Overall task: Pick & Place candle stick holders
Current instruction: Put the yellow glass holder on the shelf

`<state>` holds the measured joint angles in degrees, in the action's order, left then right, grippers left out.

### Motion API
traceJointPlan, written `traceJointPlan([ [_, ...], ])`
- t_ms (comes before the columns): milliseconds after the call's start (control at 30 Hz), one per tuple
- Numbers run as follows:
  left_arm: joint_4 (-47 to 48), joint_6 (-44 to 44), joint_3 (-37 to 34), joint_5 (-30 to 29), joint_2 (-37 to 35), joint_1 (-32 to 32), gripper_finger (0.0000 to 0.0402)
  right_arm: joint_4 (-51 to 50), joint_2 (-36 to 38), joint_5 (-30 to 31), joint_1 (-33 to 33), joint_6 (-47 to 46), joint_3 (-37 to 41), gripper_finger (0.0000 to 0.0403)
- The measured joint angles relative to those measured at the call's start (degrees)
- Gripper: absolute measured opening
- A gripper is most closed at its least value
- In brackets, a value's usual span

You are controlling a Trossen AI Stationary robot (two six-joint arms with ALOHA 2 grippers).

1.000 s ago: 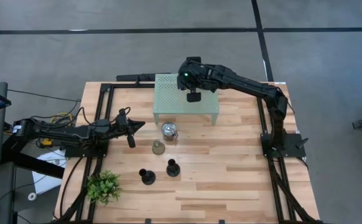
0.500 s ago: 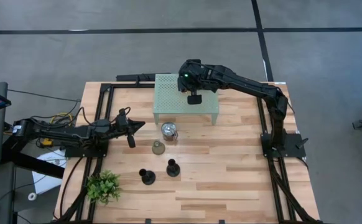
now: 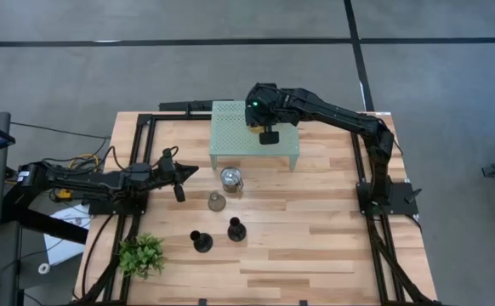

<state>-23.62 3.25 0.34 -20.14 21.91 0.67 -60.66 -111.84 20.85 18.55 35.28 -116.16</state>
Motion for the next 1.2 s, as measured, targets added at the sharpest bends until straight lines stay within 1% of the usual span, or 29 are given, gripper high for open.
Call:
traceJointPlan([
  [200,0.00,0.00,0.00,0.01,0.00,0.00,0.0008,1.19,-0.14,-0.01,0.39,0.18,0.00,0.0000],
  [367,-0.02,-0.01,0.00,0.00,0.00,0.00,0.0008,0.72,-1.95,0.24,0.83,0.13,-0.24,0.0000],
  [433,-0.02,0.00,0.00,0.02,0.00,0.00,0.0008,1.88,-2.49,1.42,0.65,0.46,-0.35,0.0000],
  [600,-0.02,-0.02,0.00,0.00,0.00,0.00,0.0008,3.99,-3.20,2.20,0.44,1.15,-0.65,0.0000],
  [667,-0.02,-0.02,0.00,0.02,0.02,0.00,0.0008,2.56,-3.07,1.58,0.78,1.16,-1.22,0.0000],
  [967,-0.01,-0.02,0.00,-0.42,0.02,0.00,0.0008,2.43,-3.20,0.45,0.87,0.87,-1.66,0.0001],
  [1067,0.00,-0.02,0.00,-0.42,0.02,0.00,0.0008,2.76,-3.22,0.37,0.64,0.23,-1.66,0.0013],
  [1200,0.00,-0.02,0.00,-0.42,0.02,0.00,0.0008,2.76,-3.28,0.20,0.22,0.18,-1.66,0.0046],
])
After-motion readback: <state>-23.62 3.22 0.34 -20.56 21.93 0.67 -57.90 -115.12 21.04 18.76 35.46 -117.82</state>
